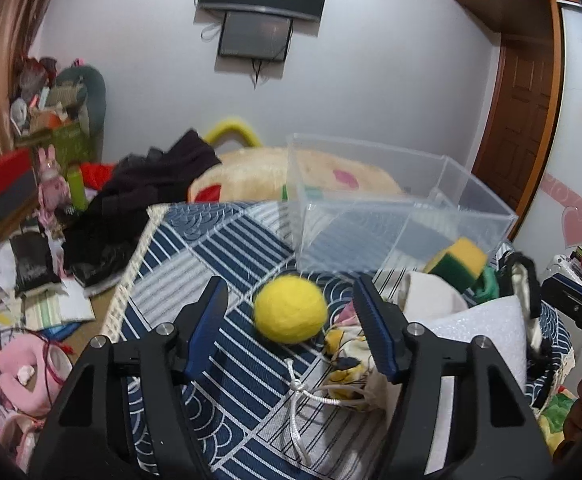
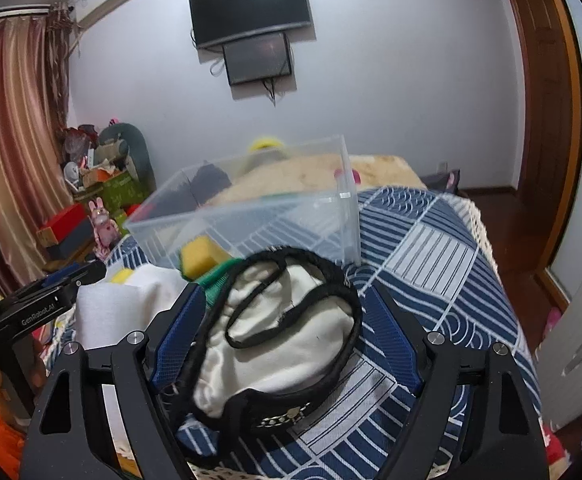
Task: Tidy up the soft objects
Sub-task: 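Grasp the yellow felt ball with the left tool while the right tool grasps the black-and-white eye mask, then carry the ball with the left tool into the clear box while the right tool drops the mask in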
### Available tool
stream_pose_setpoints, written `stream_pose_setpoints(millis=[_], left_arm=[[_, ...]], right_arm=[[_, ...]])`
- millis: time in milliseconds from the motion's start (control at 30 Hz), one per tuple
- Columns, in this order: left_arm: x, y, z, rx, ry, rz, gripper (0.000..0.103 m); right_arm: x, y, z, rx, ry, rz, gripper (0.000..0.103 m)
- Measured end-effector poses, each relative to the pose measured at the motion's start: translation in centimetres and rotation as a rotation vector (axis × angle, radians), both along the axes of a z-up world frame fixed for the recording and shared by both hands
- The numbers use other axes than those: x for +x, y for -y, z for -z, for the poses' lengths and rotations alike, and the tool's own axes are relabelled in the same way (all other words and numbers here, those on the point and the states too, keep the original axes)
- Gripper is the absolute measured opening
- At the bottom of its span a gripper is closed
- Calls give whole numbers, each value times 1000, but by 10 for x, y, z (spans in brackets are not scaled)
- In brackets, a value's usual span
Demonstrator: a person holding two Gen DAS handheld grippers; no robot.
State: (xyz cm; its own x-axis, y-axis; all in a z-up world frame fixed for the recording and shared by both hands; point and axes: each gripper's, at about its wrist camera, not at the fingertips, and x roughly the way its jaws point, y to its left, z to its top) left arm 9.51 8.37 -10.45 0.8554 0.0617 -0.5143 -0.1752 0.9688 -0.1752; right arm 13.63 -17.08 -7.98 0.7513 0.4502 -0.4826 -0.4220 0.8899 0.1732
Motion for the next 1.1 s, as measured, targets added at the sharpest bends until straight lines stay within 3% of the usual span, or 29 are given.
stream_pose_setpoints(millis=[200, 300, 467, 600, 700, 800, 1100], left_arm=[[11, -12, 13, -38, -51, -32, 64], [17, -21, 20, -91, -71, -31, 64], [26, -20, 21, -103, -98, 6, 64], [37, -20, 23, -125, -131, 48, 63], [41, -23, 26, -168, -147, 73, 46], [39, -26, 27, -192, -143, 82, 45], [20, -8, -2, -58, -49, 65, 43]], right_arm=[[12, -2, 13, -2, -76, -22, 64], [14, -4, 16, -5, -95, -33, 49], [15, -1, 16, 7, -103, -49, 26], [12, -4, 12, -2, -77, -40, 19], [11, -2, 10, -1, -66, -36, 15], [11, 2, 7, 10, -54, -27, 13], [6, 14, -9, 33, 5, 24, 11]])
